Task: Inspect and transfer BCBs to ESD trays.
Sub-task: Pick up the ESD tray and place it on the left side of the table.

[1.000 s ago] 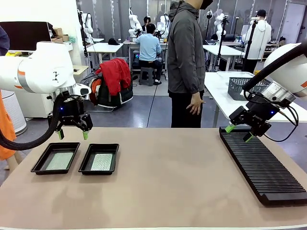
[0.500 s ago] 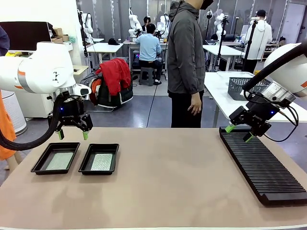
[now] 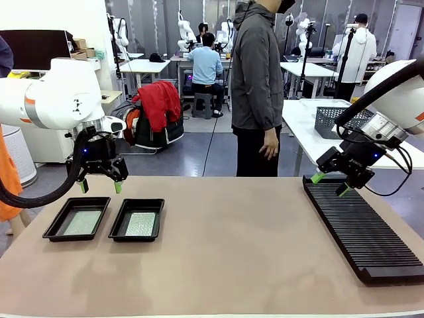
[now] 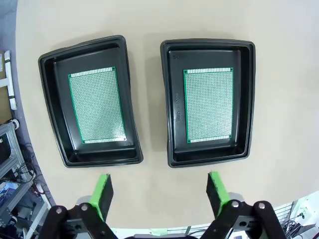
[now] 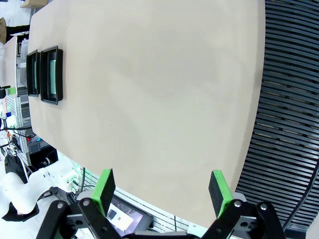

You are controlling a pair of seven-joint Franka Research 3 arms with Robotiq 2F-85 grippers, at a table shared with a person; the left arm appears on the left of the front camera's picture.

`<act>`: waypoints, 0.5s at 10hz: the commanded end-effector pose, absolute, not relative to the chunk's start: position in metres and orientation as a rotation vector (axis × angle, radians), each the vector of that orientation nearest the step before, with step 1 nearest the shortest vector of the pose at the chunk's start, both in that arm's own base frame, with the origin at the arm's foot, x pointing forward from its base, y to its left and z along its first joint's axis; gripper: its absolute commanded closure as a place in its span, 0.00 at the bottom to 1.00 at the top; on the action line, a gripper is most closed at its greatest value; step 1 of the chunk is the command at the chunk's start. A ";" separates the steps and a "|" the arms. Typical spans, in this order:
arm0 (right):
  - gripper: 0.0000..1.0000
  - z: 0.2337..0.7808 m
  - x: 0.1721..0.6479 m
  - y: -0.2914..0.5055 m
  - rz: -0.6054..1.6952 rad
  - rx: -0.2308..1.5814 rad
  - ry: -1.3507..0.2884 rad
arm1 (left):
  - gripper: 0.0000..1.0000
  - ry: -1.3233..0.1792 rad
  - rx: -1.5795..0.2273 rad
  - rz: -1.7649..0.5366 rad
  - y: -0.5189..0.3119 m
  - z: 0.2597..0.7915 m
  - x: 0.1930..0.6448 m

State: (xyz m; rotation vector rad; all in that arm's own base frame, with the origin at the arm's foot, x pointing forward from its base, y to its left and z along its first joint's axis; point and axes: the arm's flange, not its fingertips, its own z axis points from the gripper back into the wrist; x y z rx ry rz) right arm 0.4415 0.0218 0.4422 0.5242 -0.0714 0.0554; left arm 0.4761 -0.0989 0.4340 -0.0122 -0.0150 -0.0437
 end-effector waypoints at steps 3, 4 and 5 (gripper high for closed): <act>0.00 0.443 0.441 0.023 0.034 0.517 -0.068 | 0.00 -0.020 -0.013 -0.043 -0.099 0.435 0.478; 0.00 0.443 0.441 0.023 0.034 0.517 -0.068 | 0.00 -0.020 -0.013 -0.043 -0.099 0.435 0.478; 0.00 0.443 0.441 0.023 0.034 0.517 -0.068 | 0.00 -0.020 -0.013 -0.043 -0.099 0.435 0.478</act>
